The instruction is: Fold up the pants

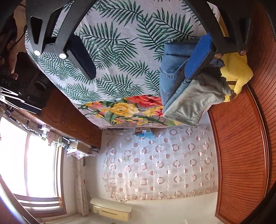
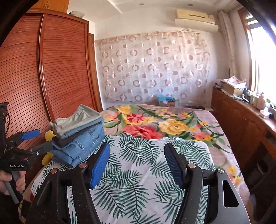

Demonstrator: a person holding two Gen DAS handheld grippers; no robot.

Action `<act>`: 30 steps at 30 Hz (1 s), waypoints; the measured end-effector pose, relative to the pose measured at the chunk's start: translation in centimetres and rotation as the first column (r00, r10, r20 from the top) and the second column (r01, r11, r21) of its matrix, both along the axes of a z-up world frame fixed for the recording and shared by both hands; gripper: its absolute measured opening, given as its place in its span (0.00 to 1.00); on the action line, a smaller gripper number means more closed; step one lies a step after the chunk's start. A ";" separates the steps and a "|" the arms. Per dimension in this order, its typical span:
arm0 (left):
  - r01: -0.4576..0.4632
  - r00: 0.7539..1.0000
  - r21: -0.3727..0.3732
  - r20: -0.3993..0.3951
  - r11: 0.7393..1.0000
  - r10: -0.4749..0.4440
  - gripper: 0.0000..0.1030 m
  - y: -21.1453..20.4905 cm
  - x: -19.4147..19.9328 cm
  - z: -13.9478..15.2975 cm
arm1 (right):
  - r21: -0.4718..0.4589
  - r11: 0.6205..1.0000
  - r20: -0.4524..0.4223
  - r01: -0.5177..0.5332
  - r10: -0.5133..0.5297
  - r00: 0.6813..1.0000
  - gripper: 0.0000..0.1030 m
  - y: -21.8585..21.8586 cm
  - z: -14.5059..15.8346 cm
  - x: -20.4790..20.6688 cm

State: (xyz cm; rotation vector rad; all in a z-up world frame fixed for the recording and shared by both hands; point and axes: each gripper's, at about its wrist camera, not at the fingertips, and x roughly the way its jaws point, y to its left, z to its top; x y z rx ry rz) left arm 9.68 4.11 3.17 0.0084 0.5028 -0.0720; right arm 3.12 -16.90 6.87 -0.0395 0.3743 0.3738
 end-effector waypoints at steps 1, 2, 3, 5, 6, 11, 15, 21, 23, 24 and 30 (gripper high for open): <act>0.004 1.000 -0.002 0.008 1.000 -0.004 0.99 -0.3 -0.4 0.3 | 0.004 1.000 0.006 0.004 -0.004 1.000 0.67 0.0 0.1 -0.7; 0.005 1.000 -0.003 0.017 1.000 -0.005 0.99 -0.5 -0.8 0.5 | 0.007 1.000 0.011 0.008 -0.008 1.000 0.68 -0.2 0.3 -1.2; 0.004 1.000 -0.007 0.027 1.000 -0.004 0.99 -0.6 -1.1 0.7 | 0.010 1.000 0.018 0.015 -0.015 1.000 0.70 -0.3 0.3 -1.8; 0.004 0.999 -0.018 0.042 1.000 -0.003 0.99 -0.9 -2.1 1.1 | 0.009 1.000 0.033 0.030 -0.030 0.999 0.74 -0.2 0.4 -3.2; 0.002 0.999 -0.016 0.044 1.000 -0.002 0.99 -1.1 -2.4 1.3 | 0.006 0.999 0.035 0.038 -0.038 0.999 0.75 -0.3 0.3 -3.7; -0.012 0.998 -0.004 0.066 1.000 0.012 0.99 -1.6 -4.0 1.9 | 0.016 0.998 0.039 0.058 -0.059 0.998 0.76 0.1 0.0 -5.8; -0.020 0.996 -0.003 0.084 1.000 0.020 0.99 -1.7 -4.7 2.3 | 0.019 0.998 0.045 0.064 -0.064 0.997 0.77 0.1 -0.2 -6.6; -0.023 0.996 -0.002 0.088 1.000 0.023 1.00 -1.6 -4.8 2.4 | 0.021 0.998 0.043 0.053 -0.054 0.998 0.77 -0.4 -0.2 -6.1; -0.024 0.996 -0.003 0.086 1.000 0.024 1.00 -1.6 -4.8 2.4 | 0.022 0.998 0.042 0.051 -0.052 0.998 0.77 -0.6 -0.2 -5.9; -0.023 0.996 -0.003 0.085 1.000 0.023 0.99 -1.6 -4.8 2.4 | 0.023 0.999 0.042 0.049 -0.050 0.998 0.77 -0.7 -0.3 -5.9; -0.027 0.996 -0.004 0.082 1.000 0.027 0.99 -1.4 -5.0 2.5 | 0.016 0.999 0.049 0.051 -0.051 0.997 0.77 -1.2 -0.6 -5.9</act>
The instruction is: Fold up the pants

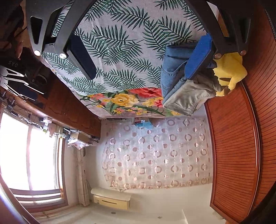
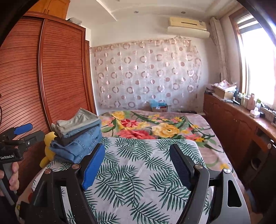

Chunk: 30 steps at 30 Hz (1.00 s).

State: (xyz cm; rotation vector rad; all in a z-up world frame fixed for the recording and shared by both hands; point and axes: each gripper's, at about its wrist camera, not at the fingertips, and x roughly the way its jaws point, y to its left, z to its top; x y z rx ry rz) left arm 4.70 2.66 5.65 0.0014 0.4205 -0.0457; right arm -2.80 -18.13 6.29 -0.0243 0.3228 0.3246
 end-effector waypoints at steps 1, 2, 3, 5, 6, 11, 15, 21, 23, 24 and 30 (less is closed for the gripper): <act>-0.001 1.000 0.001 -0.002 1.000 0.001 0.99 0.1 -0.1 -0.1 | 0.000 1.000 0.000 0.000 0.000 1.000 0.77 -0.1 0.0 0.0; -0.002 1.000 0.001 -0.001 1.000 0.002 0.99 0.1 -0.1 -0.1 | 0.000 1.000 -0.001 0.000 0.000 1.000 0.77 -0.2 0.0 0.1; -0.004 1.000 0.001 -0.002 1.000 0.004 0.99 0.2 -0.2 -0.1 | 0.000 1.000 -0.001 0.000 0.000 1.000 0.77 -0.2 0.0 0.1; -0.003 1.000 0.000 -0.003 1.000 0.003 0.99 0.2 -0.2 -0.1 | -0.001 1.000 0.001 0.001 -0.001 1.000 0.77 -0.2 -0.1 0.1; -0.003 1.000 0.000 -0.003 1.000 0.003 0.99 0.2 -0.2 -0.1 | -0.001 1.000 0.003 0.003 -0.003 1.000 0.77 -0.3 -0.1 0.1; -0.003 1.000 0.000 -0.002 1.000 0.003 0.99 0.2 -0.2 -0.1 | 0.001 1.000 0.005 0.006 -0.006 1.000 0.77 -0.7 0.0 0.2; -0.003 1.000 0.001 -0.003 1.000 0.003 0.99 0.2 -0.1 -0.1 | -0.002 1.000 0.005 0.003 -0.003 1.000 0.77 -0.7 0.0 0.3; -0.001 1.000 0.000 -0.003 1.000 0.001 1.00 0.2 -0.3 -0.1 | -0.002 1.000 0.008 0.000 0.000 1.000 0.77 -0.5 -0.2 0.0; -0.002 1.000 0.001 -0.004 1.000 0.002 0.99 0.3 -0.2 -0.2 | -0.002 1.000 0.010 -0.001 0.001 1.000 0.77 -0.6 -0.2 -0.1; -0.001 1.000 0.001 -0.004 1.000 0.001 0.99 0.2 -0.2 -0.2 | -0.001 1.000 0.011 -0.001 0.001 1.000 0.77 -0.5 -0.2 0.0; -0.002 1.000 0.001 -0.003 1.000 0.002 1.00 0.2 -0.2 -0.2 | -0.002 1.000 0.015 0.003 -0.003 1.000 0.77 -0.7 -0.4 0.1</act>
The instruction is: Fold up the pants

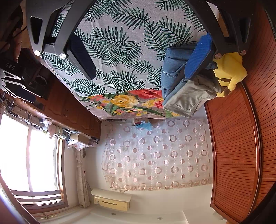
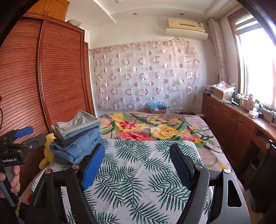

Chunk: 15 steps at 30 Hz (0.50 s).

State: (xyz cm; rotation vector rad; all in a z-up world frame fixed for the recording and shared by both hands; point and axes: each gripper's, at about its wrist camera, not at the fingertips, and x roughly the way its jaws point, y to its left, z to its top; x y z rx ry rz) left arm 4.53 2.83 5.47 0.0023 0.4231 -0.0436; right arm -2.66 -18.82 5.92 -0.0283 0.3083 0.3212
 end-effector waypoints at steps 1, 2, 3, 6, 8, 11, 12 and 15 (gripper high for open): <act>0.000 1.000 0.000 0.001 1.000 0.000 1.00 0.1 -0.1 0.0 | 0.000 1.000 0.000 0.001 -0.001 1.000 0.77 0.0 0.0 0.1; 0.001 1.000 -0.001 0.000 1.000 -0.001 1.00 0.0 -0.1 0.0 | 0.000 1.000 -0.001 0.001 -0.001 1.000 0.77 -0.1 0.0 0.1; 0.001 1.000 0.000 0.000 1.000 -0.001 1.00 0.0 -0.1 0.0 | 0.001 1.000 -0.001 0.002 -0.002 1.000 0.77 0.0 0.0 0.2; 0.001 1.000 0.000 0.000 1.000 -0.001 1.00 0.0 0.0 0.0 | 0.001 1.000 0.000 0.001 -0.001 1.000 0.77 0.0 -0.1 0.1; 0.002 1.000 0.000 0.000 1.000 -0.002 1.00 0.0 -0.1 0.1 | -0.001 1.000 0.001 0.002 -0.002 1.000 0.77 0.0 -0.1 0.1; 0.002 1.000 0.000 0.000 1.000 -0.002 0.99 0.0 0.0 0.0 | 0.000 1.000 0.002 0.003 -0.003 1.000 0.77 0.1 -0.2 0.1; 0.002 1.000 0.000 0.000 1.000 -0.002 1.00 -0.1 0.0 0.0 | 0.001 1.000 0.002 0.002 -0.002 1.000 0.77 0.1 -0.2 0.1; 0.002 1.000 0.001 -0.001 1.000 -0.002 0.99 0.0 -0.1 0.0 | 0.001 1.000 0.005 0.002 -0.002 1.000 0.77 0.1 -0.1 0.0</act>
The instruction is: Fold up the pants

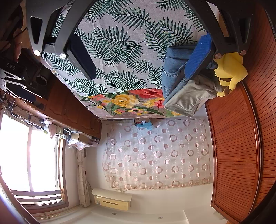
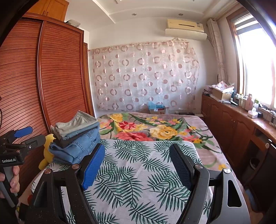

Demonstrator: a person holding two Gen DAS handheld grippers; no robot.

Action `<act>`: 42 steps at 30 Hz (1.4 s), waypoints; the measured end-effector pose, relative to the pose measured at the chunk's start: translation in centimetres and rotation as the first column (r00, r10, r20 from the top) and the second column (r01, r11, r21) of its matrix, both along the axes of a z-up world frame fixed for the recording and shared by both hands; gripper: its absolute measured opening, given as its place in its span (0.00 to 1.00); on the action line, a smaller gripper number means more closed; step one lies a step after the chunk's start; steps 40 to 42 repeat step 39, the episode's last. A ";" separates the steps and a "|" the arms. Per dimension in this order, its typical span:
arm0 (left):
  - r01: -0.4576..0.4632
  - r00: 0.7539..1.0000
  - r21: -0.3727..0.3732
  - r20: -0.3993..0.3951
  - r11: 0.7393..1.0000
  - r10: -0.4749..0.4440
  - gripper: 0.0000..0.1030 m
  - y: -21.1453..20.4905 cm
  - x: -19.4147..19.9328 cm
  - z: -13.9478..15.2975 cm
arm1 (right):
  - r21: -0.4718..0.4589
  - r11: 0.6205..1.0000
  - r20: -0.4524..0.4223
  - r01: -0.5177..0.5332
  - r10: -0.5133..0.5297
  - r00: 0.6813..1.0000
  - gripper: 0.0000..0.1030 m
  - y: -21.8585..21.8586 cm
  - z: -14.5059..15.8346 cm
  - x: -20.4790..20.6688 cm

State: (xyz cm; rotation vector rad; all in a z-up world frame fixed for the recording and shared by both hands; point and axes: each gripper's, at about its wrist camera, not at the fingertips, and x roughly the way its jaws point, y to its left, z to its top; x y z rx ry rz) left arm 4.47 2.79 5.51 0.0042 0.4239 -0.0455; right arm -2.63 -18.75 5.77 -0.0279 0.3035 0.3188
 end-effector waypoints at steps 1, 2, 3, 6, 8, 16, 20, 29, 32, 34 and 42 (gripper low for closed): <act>0.000 1.000 0.000 0.000 1.000 0.000 0.99 0.0 0.0 0.0 | 0.000 1.000 0.001 0.000 0.000 1.000 0.77 0.0 -0.1 -0.1; 0.000 1.000 -0.001 0.000 1.000 0.000 0.99 0.0 0.0 0.0 | 0.000 1.000 0.002 0.001 -0.001 1.000 0.77 0.0 -0.1 0.0; 0.000 1.000 -0.001 0.000 1.000 0.000 0.99 0.0 0.0 0.0 | 0.000 1.000 0.002 0.002 -0.002 1.000 0.77 0.1 -0.2 -0.1; 0.000 1.000 -0.001 0.000 1.000 0.000 0.99 -0.1 0.0 0.0 | -0.001 1.000 0.002 0.001 -0.001 1.000 0.77 0.1 -0.2 -0.1; -0.001 1.000 -0.001 0.001 1.000 0.001 1.00 0.0 0.0 0.0 | 0.000 1.000 0.002 0.002 -0.002 1.000 0.77 0.1 -0.2 -0.1; -0.001 1.000 0.000 -0.001 1.000 0.001 1.00 -0.1 0.1 0.0 | -0.001 1.000 0.002 0.005 -0.005 1.000 0.77 0.2 -0.2 -0.1; -0.001 1.000 -0.001 -0.001 1.000 0.001 1.00 -0.1 0.0 0.0 | -0.001 1.000 0.000 0.005 -0.005 1.000 0.77 0.2 -0.2 -0.1; 0.000 1.000 0.000 -0.001 1.000 0.000 0.99 -0.2 -0.1 -0.3 | 0.000 1.000 0.003 0.006 -0.006 1.000 0.77 0.2 -0.3 -0.2; -0.001 1.000 -0.001 -0.002 1.000 0.001 1.00 -0.2 -0.1 -0.3 | -0.001 1.000 0.003 0.005 -0.005 1.000 0.77 0.1 -0.3 -0.2; -0.002 1.000 -0.001 -0.002 1.000 0.002 1.00 -0.2 -0.1 -0.3 | -0.001 1.000 0.003 0.006 -0.006 1.000 0.77 0.2 -0.3 -0.2; 0.000 1.000 -0.001 -0.001 1.000 0.000 1.00 -0.2 -0.1 -0.3 | 0.000 1.000 0.003 0.006 -0.006 1.000 0.77 0.2 -0.3 -0.2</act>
